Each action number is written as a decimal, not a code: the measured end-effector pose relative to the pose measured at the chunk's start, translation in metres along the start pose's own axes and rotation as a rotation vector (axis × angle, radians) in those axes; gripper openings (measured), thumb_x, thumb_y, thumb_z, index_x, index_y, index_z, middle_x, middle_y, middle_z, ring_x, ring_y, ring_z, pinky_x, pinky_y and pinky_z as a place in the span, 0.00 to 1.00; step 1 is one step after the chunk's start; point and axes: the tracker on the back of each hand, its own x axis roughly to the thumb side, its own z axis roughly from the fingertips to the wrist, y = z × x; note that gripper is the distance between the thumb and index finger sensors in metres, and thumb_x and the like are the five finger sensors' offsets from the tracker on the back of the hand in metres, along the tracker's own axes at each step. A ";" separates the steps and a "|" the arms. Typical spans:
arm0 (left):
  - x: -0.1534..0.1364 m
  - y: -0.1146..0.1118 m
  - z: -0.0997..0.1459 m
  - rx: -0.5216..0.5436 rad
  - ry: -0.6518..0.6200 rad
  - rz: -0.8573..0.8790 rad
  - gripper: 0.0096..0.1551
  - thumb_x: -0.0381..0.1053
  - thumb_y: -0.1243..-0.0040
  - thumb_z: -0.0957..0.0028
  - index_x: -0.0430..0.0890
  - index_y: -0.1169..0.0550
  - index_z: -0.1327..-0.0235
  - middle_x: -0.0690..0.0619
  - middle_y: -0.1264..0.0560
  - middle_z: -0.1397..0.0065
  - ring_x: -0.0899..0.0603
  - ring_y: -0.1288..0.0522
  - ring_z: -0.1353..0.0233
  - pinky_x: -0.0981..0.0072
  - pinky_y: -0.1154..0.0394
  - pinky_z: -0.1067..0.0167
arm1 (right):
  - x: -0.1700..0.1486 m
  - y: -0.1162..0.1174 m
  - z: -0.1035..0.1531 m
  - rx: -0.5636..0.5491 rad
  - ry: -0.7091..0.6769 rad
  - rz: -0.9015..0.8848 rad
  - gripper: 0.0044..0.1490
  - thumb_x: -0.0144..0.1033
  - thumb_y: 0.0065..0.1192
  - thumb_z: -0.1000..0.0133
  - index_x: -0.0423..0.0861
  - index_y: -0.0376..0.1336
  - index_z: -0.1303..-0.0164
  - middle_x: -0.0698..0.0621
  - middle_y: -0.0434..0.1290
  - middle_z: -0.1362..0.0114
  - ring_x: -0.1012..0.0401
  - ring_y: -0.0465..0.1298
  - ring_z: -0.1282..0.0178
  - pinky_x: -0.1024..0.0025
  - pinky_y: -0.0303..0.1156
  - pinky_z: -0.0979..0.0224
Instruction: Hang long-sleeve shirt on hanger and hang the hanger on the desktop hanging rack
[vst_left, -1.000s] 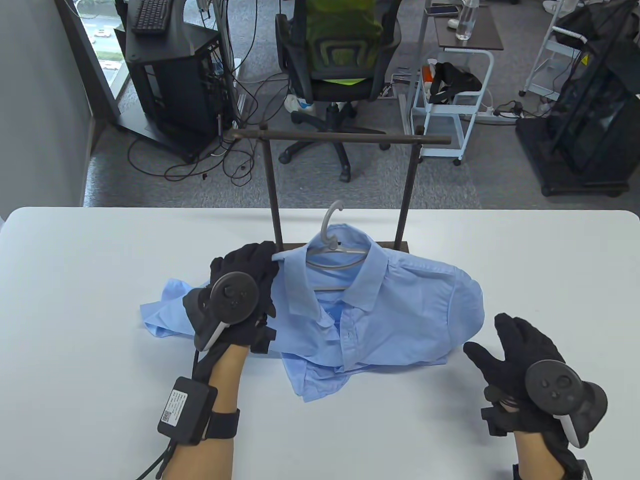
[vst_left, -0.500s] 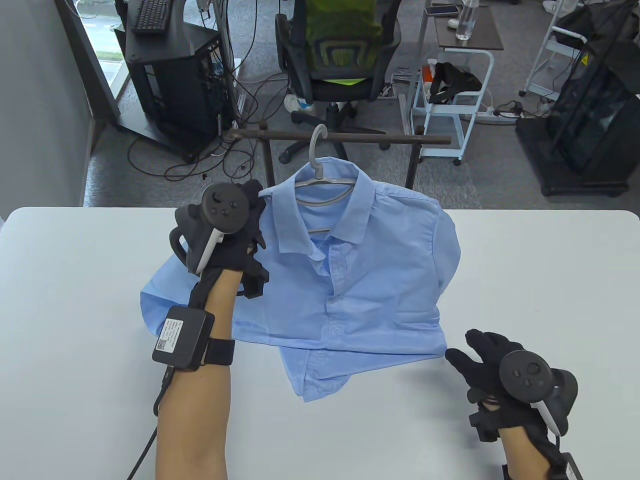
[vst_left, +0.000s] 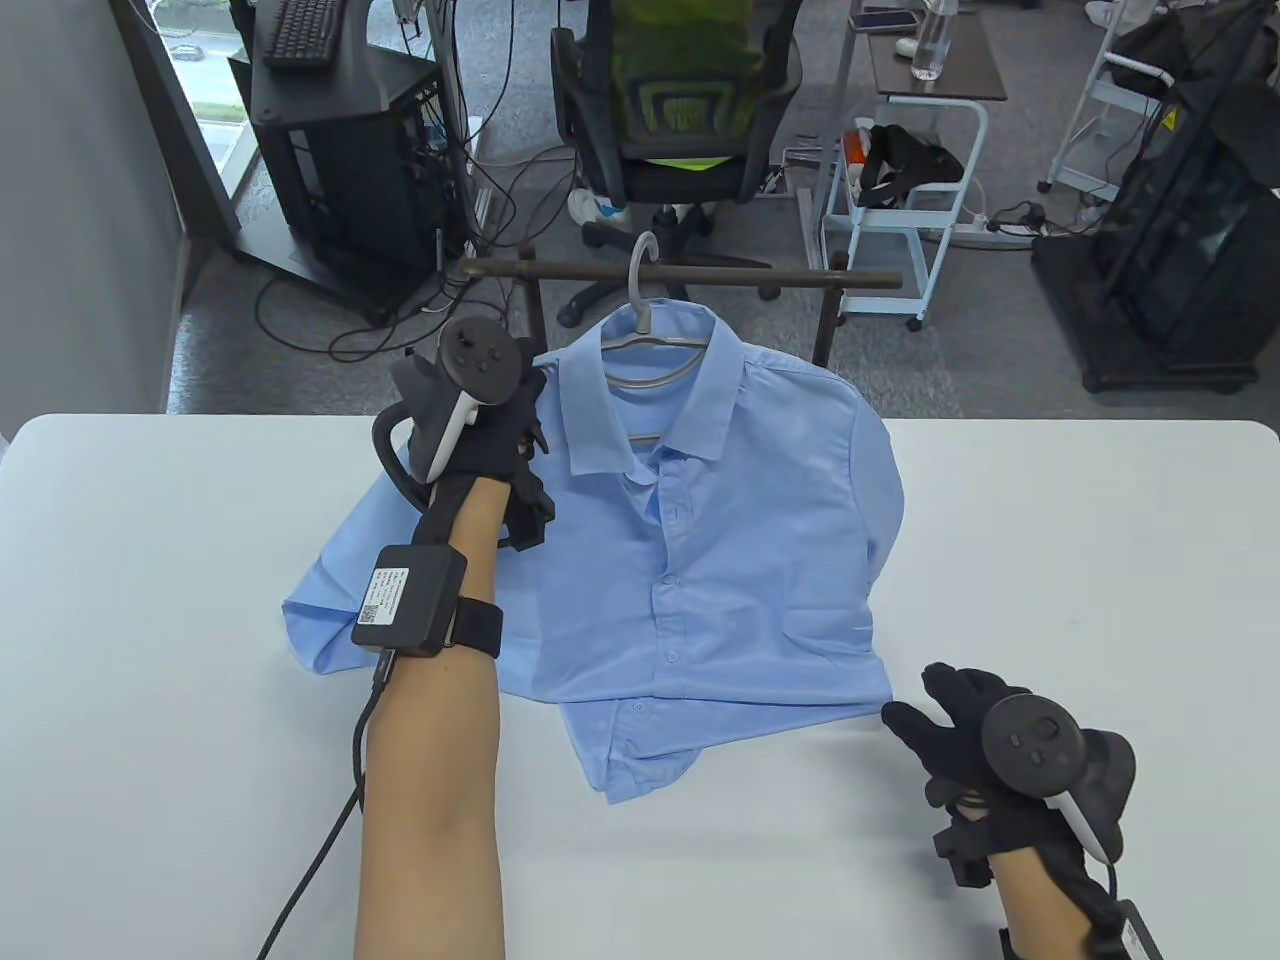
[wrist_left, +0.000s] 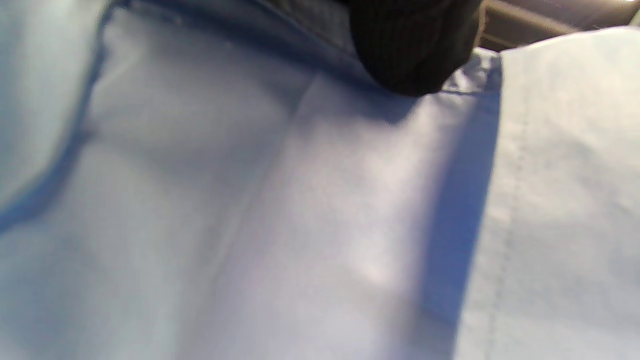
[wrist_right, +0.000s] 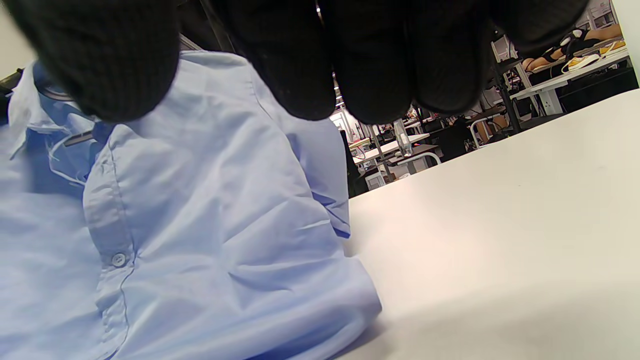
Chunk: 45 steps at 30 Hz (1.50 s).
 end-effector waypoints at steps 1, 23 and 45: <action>-0.002 -0.003 0.000 0.002 -0.001 0.000 0.28 0.57 0.36 0.51 0.61 0.19 0.35 0.57 0.22 0.29 0.39 0.22 0.25 0.28 0.36 0.27 | 0.000 0.000 0.000 -0.003 -0.004 0.000 0.44 0.67 0.73 0.57 0.46 0.76 0.40 0.38 0.77 0.36 0.37 0.78 0.38 0.33 0.66 0.33; -0.011 0.072 0.107 0.134 -0.265 -0.212 0.41 0.66 0.35 0.55 0.54 0.26 0.26 0.50 0.28 0.20 0.35 0.27 0.20 0.28 0.40 0.26 | 0.021 -0.003 0.012 -0.085 -0.132 -0.027 0.43 0.66 0.72 0.56 0.46 0.76 0.41 0.39 0.78 0.37 0.38 0.79 0.39 0.33 0.67 0.33; -0.023 -0.050 0.248 0.053 -0.477 -0.322 0.53 0.70 0.34 0.61 0.64 0.40 0.19 0.55 0.44 0.11 0.36 0.45 0.10 0.29 0.52 0.23 | 0.063 0.029 0.027 0.023 -0.427 0.006 0.49 0.67 0.67 0.55 0.53 0.64 0.25 0.39 0.61 0.20 0.35 0.62 0.20 0.24 0.53 0.27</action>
